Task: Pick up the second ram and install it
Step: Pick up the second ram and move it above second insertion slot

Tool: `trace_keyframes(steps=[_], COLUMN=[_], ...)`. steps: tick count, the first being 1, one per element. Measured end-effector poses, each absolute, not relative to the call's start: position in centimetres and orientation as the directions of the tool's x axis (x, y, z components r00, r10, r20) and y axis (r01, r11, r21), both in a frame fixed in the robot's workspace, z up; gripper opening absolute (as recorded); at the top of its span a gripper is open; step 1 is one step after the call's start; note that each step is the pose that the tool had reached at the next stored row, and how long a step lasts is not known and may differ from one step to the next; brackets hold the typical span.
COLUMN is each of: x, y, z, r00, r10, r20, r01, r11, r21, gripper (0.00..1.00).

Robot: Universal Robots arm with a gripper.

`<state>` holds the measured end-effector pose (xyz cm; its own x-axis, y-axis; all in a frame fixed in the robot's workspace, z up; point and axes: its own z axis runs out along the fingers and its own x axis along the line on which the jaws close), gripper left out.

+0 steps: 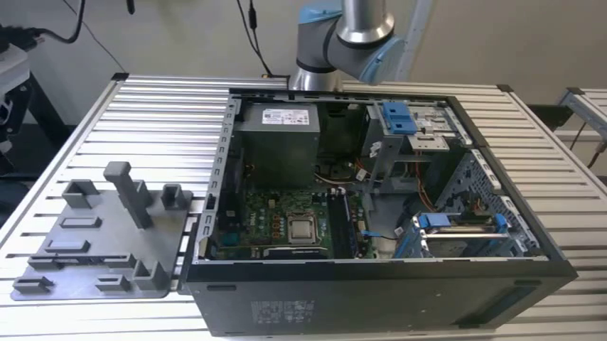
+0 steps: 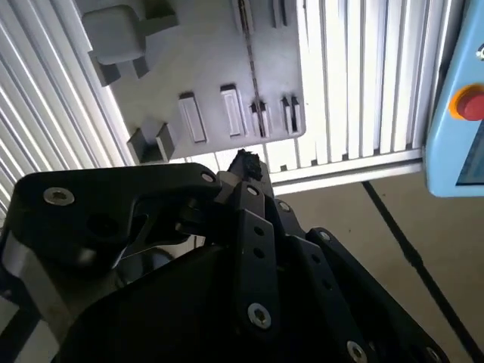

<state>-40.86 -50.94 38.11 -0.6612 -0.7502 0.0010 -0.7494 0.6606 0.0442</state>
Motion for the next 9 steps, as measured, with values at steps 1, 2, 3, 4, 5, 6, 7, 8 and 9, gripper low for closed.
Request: trace_keyframes(steps=[1, 2, 3, 4, 5, 6, 7, 8, 9], x=[-40.86, -40.86, -40.86, -40.86, -40.86, -40.86, -40.86, -40.86, -40.86], y=[-50.94, -50.93, -50.93, -50.94, -50.94, -50.93, -50.93, -50.93, -50.93], z=[38.11, 38.11, 38.11, 38.11, 38.1, 38.09, 38.08, 38.07, 38.06], r00=[-0.648, -0.634, -0.62, -0.605, -0.591, -0.576, -0.56, -0.546, -0.531], r10=[-0.762, -0.773, -0.785, -0.796, -0.807, -0.817, -0.828, -0.838, -0.847], r20=[0.001, 0.002, 0.002, 0.003, 0.003, 0.003, 0.003, 0.003, 0.003], r01=[-0.761, -0.773, -0.784, -0.795, -0.806, -0.816, -0.828, -0.837, -0.847], r11=[0.647, 0.633, 0.619, 0.605, 0.59, 0.576, 0.56, 0.545, 0.531], r21=[0.044, 0.043, 0.043, 0.043, 0.043, 0.043, 0.042, 0.042, 0.042], gripper=[0.11, 0.11, 0.11, 0.11, 0.11, 0.11, 0.11, 0.11, 0.11])
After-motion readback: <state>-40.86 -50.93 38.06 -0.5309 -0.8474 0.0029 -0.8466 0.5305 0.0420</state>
